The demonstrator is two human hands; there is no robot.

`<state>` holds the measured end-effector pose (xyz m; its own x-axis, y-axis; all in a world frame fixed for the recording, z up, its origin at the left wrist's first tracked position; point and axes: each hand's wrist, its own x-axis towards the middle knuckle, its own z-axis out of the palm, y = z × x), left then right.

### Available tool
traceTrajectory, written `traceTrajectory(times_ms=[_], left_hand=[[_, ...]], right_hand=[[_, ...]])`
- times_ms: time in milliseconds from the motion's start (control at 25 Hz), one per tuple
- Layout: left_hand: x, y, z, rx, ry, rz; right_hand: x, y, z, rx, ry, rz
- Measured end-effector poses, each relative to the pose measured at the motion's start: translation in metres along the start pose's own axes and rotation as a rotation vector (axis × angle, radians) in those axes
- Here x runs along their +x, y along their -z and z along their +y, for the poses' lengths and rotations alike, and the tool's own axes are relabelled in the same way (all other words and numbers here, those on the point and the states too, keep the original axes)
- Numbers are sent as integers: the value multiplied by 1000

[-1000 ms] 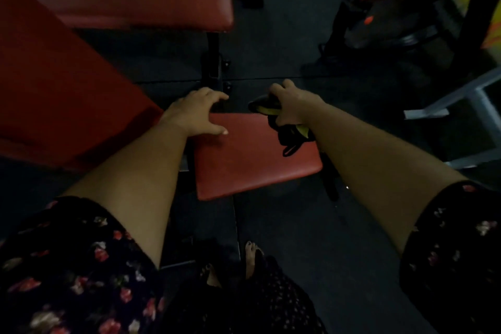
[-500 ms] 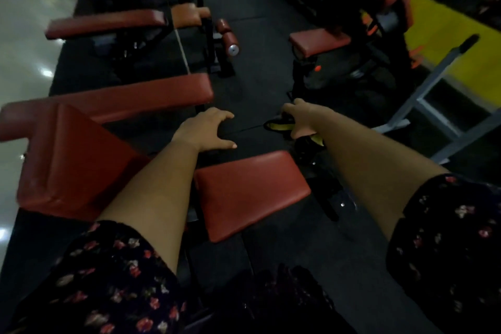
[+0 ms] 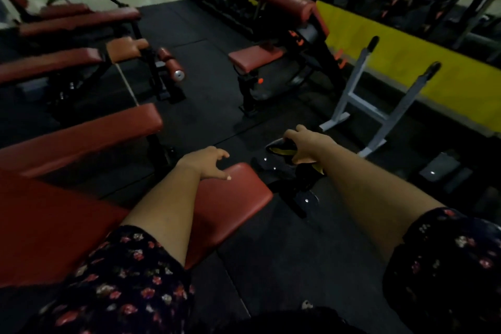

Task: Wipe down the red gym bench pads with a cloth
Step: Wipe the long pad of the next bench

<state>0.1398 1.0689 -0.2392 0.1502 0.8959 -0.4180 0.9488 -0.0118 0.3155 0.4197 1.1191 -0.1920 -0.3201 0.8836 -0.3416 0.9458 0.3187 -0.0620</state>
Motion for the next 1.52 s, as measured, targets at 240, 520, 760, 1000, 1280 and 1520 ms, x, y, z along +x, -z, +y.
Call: traceTrajectory(times_ms=[240, 520, 760, 1000, 1280, 1520], left_hand=[[58, -61, 83, -32, -72, -97], [132, -95, 178, -26, -60, -178], [189, -87, 262, 19, -99, -81], [264, -86, 299, 62, -105, -90], [401, -33, 343, 41, -225, -152], [483, -6, 360, 245, -311, -227]], right_hand=[[-17, -59, 97, 207, -165, -101], [-18, -80, 245, 230, -230, -151], [-1, -76, 318, 305, -257, -66], [52, -72, 375, 336, -262, -101], [143, -28, 453, 294, -311, -140], [208, -7, 496, 298, -317, -158]])
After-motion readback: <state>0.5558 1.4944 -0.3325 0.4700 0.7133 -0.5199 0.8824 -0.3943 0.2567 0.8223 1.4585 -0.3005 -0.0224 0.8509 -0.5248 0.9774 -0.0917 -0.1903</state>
